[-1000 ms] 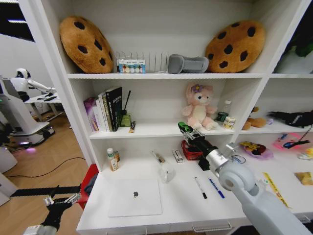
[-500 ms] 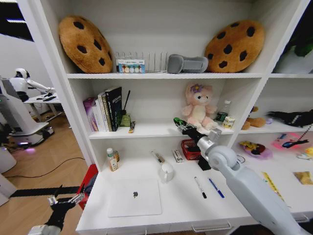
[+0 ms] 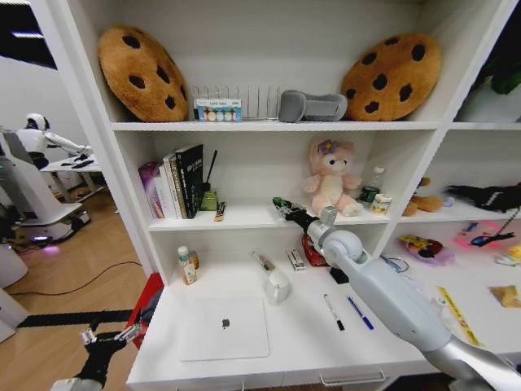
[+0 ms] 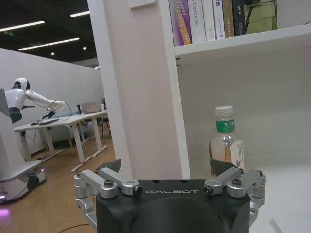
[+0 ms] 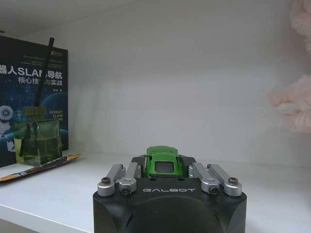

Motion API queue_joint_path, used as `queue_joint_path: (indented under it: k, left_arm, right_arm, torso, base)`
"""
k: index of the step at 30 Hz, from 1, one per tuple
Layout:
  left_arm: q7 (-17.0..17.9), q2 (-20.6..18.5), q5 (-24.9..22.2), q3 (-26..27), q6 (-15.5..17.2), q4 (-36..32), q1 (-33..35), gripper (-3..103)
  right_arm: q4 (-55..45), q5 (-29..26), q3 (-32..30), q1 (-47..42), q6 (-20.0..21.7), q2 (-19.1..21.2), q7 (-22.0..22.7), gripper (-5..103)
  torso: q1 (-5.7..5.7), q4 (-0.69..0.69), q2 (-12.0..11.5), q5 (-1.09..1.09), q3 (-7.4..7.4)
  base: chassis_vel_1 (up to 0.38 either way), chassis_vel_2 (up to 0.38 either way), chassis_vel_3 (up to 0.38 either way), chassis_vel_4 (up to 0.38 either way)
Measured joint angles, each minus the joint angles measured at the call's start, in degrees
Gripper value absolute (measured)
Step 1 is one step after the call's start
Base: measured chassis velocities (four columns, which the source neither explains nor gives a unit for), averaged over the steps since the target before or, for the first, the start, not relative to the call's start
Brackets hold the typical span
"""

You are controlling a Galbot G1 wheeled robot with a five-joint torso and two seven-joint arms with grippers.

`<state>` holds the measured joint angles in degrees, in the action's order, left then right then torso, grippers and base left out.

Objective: Organize the objects on the table.

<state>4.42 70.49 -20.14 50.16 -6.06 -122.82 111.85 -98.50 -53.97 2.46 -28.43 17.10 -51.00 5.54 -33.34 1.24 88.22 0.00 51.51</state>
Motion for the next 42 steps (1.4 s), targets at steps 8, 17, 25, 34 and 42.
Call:
queue_joint_path:
  k: [8, 17, 25, 34, 42]
  left_arm:
    - [0.02, 0.27, 0.21, -0.12, 0.03, -0.32, 0.03, 100]
    - [0.06, 0.48, 0.40, 0.04, -0.12, -0.47, 0.37, 100]
    - [0.42, 0.77, 0.30, 0.18, -0.25, -0.52, 0.05, 100]
    - [0.74, 1.58, 0.10, 0.92, -0.31, -1.91, -0.02, 100]
    - [0.91, 3.36, 0.13, 1.22, -0.58, -3.07, -0.12, 100]
  right_arm:
    - [2.58, -0.09, 1.91, 1.70, 0.00, -0.25, -0.31, 37]
    - [2.37, -0.09, 2.07, 1.67, 0.53, -0.51, 0.08, 40]
    - [1.27, -0.46, 0.93, 1.45, 0.79, -0.29, 0.86, 74]
    - [-16.90, -2.16, -11.62, -11.96, 2.69, 4.65, 1.95, 100]
    - [-30.81, 2.63, -28.68, -34.29, 0.30, 5.10, 0.66, 100]
  torso:
    - [0.00, 0.00, 0.00, 0.00, 0.00]
    - [0.01, -0.01, 0.00, 0.00, 0.00]
    - [0.01, -0.01, 0.01, 0.00, 0.00]
    - [0.01, 0.03, 0.01, 0.00, -0.01]
    - [0.02, -0.01, 0.01, 0.00, -0.01]
  base:
    - [0.000, 0.000, 0.000, 0.000]
    - [0.000, 0.000, 0.000, 0.000]
    - [0.000, 0.000, 0.000, 0.000]
    - [0.000, 0.000, 0.000, 0.000]
    - [0.000, 0.000, 0.000, 0.000]
